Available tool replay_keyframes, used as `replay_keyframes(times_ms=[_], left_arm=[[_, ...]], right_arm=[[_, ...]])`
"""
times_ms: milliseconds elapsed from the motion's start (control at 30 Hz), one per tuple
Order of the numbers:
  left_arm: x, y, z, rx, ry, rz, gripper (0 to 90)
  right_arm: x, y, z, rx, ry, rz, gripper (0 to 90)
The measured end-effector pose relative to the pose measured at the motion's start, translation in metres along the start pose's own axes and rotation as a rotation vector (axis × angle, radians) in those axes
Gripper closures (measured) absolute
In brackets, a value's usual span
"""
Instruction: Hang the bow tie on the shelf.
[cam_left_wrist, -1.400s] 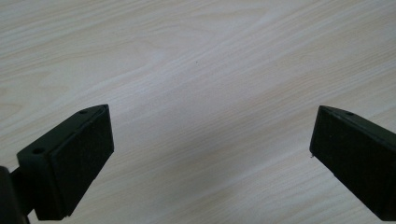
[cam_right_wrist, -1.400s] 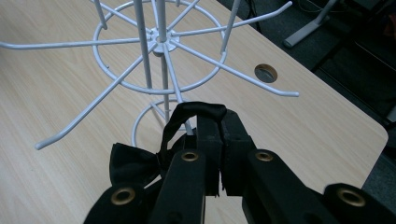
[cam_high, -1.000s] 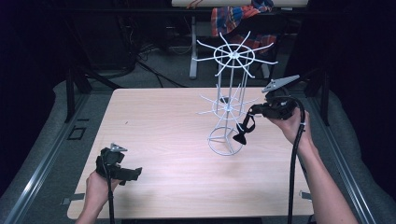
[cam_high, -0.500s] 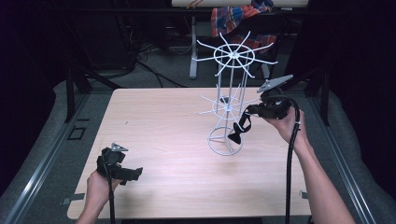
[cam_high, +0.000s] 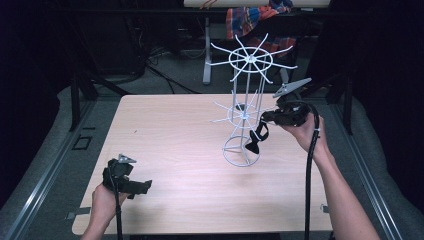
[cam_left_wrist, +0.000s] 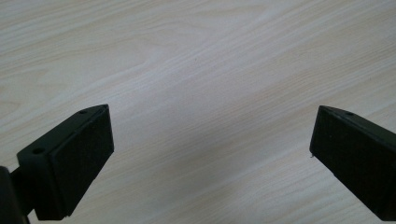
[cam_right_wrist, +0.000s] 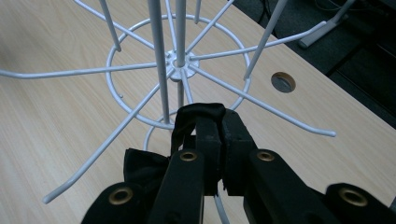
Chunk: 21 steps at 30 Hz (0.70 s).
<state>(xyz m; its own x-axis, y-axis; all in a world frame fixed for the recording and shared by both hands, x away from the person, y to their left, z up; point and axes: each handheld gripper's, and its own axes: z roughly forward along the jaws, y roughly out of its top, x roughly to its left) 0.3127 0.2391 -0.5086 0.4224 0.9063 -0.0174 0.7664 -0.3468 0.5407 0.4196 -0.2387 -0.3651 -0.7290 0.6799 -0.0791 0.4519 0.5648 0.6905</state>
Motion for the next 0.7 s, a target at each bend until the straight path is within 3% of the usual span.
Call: replay_keyframes(times_ms=[300, 700], left_arm=[[0.0005, -0.0001, -0.0001, 0.005, -0.006, 0.0, 0.0], [0.0002, 0.0002, 0.0003, 0.006, -0.008, 0.001, 0.0]], right_arm=[[-0.0004, 0.0026, 0.0038, 0.017, 0.024, 0.022, 84.6], [-0.0035, 0.0019, 0.0033, 0.044, 0.06, 0.062, 74.4]])
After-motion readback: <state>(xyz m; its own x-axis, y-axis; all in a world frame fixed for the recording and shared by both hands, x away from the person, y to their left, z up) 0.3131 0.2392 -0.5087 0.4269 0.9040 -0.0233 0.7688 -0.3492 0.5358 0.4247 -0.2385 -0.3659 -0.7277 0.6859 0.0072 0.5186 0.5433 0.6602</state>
